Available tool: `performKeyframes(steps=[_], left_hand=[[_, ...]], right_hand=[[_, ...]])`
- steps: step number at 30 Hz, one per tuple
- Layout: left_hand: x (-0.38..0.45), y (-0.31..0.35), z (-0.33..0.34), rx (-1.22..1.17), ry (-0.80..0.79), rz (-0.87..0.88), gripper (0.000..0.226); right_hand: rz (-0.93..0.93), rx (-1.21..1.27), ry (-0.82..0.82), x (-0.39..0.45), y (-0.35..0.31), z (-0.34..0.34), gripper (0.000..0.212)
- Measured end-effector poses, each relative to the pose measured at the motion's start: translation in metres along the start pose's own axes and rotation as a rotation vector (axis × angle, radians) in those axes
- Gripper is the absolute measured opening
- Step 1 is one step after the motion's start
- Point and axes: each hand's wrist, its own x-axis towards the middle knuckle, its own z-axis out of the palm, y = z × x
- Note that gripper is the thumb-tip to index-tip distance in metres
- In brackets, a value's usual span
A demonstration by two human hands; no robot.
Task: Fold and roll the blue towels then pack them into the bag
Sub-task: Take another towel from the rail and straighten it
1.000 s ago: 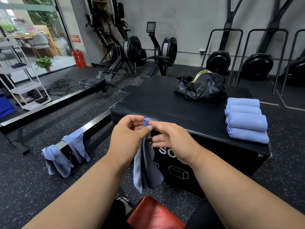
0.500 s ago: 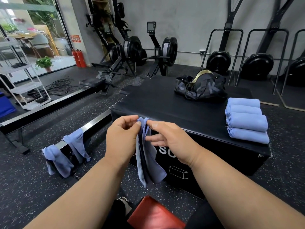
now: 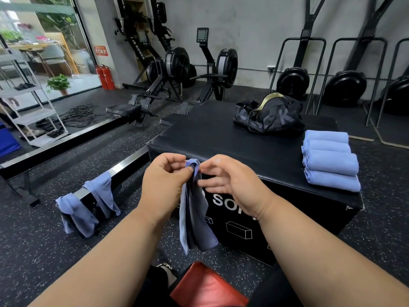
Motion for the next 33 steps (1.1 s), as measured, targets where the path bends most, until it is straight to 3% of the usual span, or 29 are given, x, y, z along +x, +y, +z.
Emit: performKeyframes(steps=[3, 5, 10, 12, 14, 16, 19, 25, 27, 30, 33], left_hand=[[0.007, 0.011, -0.009, -0.044, -0.040, -0.005, 0.027], [0.010, 0.021, -0.017, -0.067, -0.093, -0.026, 0.030], [0.014, 0.037, -0.031, -0.110, -0.292, -0.064, 0.037], [0.014, 0.038, -0.033, -0.144, -0.348, -0.075, 0.034], [0.015, 0.037, -0.035, -0.155, -0.394, -0.087, 0.045], [0.016, 0.037, -0.038, -0.147, -0.389, -0.097, 0.058], [0.018, 0.038, -0.041, -0.153, -0.385, -0.104, 0.060], [0.021, 0.037, -0.044, -0.056, -0.206, -0.180, 0.032], [0.022, 0.035, -0.045, -0.039, -0.181, -0.199, 0.032], [0.019, 0.033, -0.043, 0.034, -0.249, -0.179, 0.040], [0.012, 0.032, -0.036, 0.235, -0.406, -0.052, 0.057]], right_hand=[[-0.015, -0.098, 0.130, 0.003, 0.001, -0.007, 0.024], [-0.027, -0.225, 0.175, 0.005, 0.005, -0.013, 0.026], [-0.053, -0.244, 0.091, 0.007, 0.014, -0.020, 0.041], [-0.080, -0.225, 0.037, 0.008, 0.015, -0.021, 0.037], [-0.105, -0.223, -0.001, 0.009, 0.015, -0.024, 0.022], [-0.108, -0.223, -0.043, 0.009, 0.015, -0.029, 0.009], [-0.108, -0.226, -0.093, 0.006, 0.011, -0.035, 0.006], [-0.216, -0.278, -0.008, 0.000, -0.009, -0.044, 0.010], [-0.255, -0.353, 0.025, -0.001, -0.020, -0.045, 0.007], [-0.248, -0.508, -0.019, -0.003, -0.032, -0.040, 0.006], [-0.241, -0.566, -0.073, -0.004, -0.034, -0.034, 0.007]])
